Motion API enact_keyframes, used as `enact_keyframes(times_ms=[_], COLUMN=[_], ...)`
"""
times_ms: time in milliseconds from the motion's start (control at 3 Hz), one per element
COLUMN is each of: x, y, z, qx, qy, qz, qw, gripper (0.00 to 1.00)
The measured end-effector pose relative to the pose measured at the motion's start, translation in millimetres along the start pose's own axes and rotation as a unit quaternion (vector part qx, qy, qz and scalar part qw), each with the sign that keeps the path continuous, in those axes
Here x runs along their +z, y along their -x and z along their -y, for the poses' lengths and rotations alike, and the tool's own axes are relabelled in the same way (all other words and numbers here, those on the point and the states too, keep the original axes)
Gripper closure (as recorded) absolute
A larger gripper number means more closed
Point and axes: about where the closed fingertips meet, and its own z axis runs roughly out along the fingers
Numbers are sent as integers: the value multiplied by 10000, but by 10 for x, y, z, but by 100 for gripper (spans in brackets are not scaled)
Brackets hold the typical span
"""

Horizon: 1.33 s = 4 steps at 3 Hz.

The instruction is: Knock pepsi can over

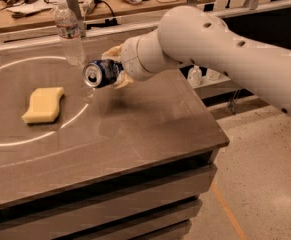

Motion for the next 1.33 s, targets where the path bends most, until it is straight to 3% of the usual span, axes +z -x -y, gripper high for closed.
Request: enact_keyframes(times_ms=[333, 667, 1000, 1333], x=[141, 242, 274, 285], y=[88, 169, 217, 244], z=[-71, -137, -166, -166], qx=[-639, -1114, -1474, -1673], qy=[382, 690, 856, 926], qz=[42, 238, 390, 396], qw=[9972, 9911, 9846, 9807], gripper=[100, 87, 62, 39])
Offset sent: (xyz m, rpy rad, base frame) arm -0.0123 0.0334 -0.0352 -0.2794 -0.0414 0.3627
